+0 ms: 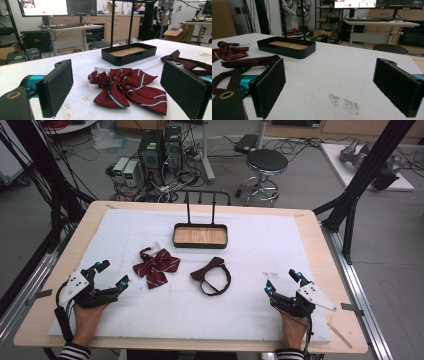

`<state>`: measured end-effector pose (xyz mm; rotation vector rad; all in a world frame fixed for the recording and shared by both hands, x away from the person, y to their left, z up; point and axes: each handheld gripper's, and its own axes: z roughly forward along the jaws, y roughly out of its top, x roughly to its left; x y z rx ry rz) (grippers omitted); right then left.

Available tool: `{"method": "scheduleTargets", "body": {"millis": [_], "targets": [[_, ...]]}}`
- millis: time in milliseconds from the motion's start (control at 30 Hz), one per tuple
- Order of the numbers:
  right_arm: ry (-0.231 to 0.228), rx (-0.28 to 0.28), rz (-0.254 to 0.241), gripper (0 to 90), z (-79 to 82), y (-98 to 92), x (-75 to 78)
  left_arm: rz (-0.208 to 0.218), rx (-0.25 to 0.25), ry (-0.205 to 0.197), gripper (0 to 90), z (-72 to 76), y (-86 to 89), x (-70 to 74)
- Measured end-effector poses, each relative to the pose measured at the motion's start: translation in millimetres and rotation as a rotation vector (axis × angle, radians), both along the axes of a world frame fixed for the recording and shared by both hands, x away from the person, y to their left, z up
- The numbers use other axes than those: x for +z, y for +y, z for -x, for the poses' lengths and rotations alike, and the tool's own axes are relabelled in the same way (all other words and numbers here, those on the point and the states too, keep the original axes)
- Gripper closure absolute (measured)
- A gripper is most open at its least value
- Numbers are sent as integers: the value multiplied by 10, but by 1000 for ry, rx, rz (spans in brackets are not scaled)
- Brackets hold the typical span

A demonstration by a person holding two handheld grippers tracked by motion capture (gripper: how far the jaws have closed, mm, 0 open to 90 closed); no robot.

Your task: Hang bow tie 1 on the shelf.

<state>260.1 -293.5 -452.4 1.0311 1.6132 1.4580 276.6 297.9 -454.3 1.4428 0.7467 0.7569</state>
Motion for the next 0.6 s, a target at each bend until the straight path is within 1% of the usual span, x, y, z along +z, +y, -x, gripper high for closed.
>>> {"method": "scheduleTargets", "body": {"millis": [100, 133, 200, 300, 333, 400, 600], "targets": [[2, -1, -10, 100, 0, -3, -1, 0, 3, 1, 114, -2, 1, 0], [-5, 0, -7, 100, -4, -10, -1, 5, 4, 3, 114, -3, 4, 0], [-2, -2, -10, 100, -2, -12, -2, 10, 7, 6, 114, -8, 7, 0], [-4, -1, -7, 100, -4, -10, -1, 7, 6, 11, 114, -9, 3, 2], [2, -2, -3, 100, 2, -1, -1, -2, 5, 4, 114, -4, 3, 2], [-3, -6, 6, 100, -5, 3, 0, 0, 6, 3, 114, -1, 2, 1], [3, -6, 1, 100, -6, 3, 1, -6, 14, 11, 114, -8, -7, 6]]}}
